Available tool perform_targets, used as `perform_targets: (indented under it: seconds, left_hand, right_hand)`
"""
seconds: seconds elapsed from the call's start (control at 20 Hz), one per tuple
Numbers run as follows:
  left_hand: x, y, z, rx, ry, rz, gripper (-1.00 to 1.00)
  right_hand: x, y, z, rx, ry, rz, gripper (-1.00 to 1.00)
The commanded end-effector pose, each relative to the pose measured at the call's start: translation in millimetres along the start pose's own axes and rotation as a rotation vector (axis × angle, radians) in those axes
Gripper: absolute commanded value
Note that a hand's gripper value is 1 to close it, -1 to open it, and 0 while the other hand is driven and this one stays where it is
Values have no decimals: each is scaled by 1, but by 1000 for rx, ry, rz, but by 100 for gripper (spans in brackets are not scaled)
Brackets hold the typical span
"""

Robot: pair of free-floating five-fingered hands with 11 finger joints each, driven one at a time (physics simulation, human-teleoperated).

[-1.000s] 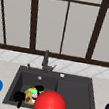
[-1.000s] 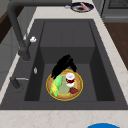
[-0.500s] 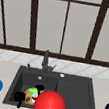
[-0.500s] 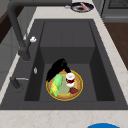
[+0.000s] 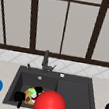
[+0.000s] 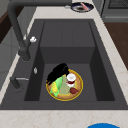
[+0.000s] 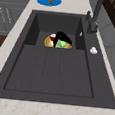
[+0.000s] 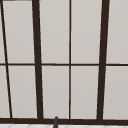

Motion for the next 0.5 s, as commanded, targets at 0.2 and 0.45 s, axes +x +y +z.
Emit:
perform_targets:
  seconds: [0.2,0.45]
  left_hand:
    - [0,0,0,0,0,0,0]
    - [0,0,0,0,0,0,0]
  right_hand:
    - [1,8,-8,-13,35,-8,-100]
    - [-10,7,-14,-25,9,3,-100]
